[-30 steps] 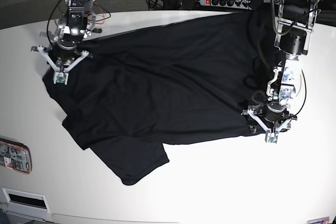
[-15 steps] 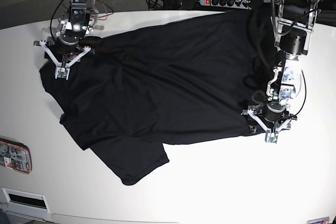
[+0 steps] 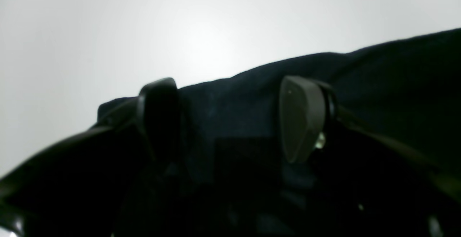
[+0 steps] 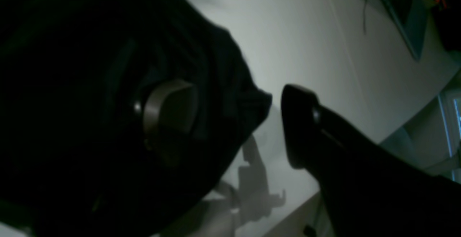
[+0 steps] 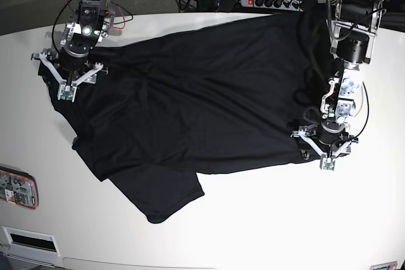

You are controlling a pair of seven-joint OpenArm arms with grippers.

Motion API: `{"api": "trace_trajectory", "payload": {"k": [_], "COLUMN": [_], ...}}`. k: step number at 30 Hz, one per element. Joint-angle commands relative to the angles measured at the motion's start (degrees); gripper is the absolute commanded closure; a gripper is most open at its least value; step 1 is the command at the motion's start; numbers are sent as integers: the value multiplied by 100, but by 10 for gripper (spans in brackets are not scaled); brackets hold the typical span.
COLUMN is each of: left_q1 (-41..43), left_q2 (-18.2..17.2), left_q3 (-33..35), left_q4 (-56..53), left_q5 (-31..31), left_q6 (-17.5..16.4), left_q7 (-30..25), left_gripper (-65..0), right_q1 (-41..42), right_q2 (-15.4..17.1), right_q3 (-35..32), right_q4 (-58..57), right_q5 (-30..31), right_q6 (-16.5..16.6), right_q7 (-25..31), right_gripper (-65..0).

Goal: Fold the T-shirt properly
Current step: 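Drag the held hem with the right gripper toward the collar, then move the right gripper to the hem corner and pinch it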

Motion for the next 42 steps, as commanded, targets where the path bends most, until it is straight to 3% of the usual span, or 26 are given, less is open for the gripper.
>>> {"api": "trace_trajectory", "payload": {"k": [1,8,19,25,31,38,42], "left_q1": [144,223,267,258,328,355,689], "left_q2": [-75,-225,-357,-357,-357,-348,-365], "left_q3": [16,-1,-881,-1206,-1478,-1733,-1760], "left_q4": [-54,280,728,1080,1502,1950,1950], "left_q5": [196,135,135,143,135,126,-639], "left_q6": [8,17,8,8,8,-1,-1], "left_q7": [821,856,1032,1445,1463,1437,1463], "left_gripper": [-421,-421,-426,-427,-427,-427,-427], "right_q1": [32,498,1149,1738,2001,2089,2080], "right_q2": [32,59,41,32,32,-38,-64], "right_q3": [5,-170,-1691,-2403,-2606,-2614,-2614], "right_q4": [117,143,152,152,143,134,134], "right_q5": [-84,-172,-1315,-1490,-1482,-1473,-1473], "right_q6": [-55,-19,-11,174,183,464,473], "right_q7": [141,141,115,-562,-650,-633,-615], "right_gripper": [-390,-390,-389,-389,-389,-389,-389]}}
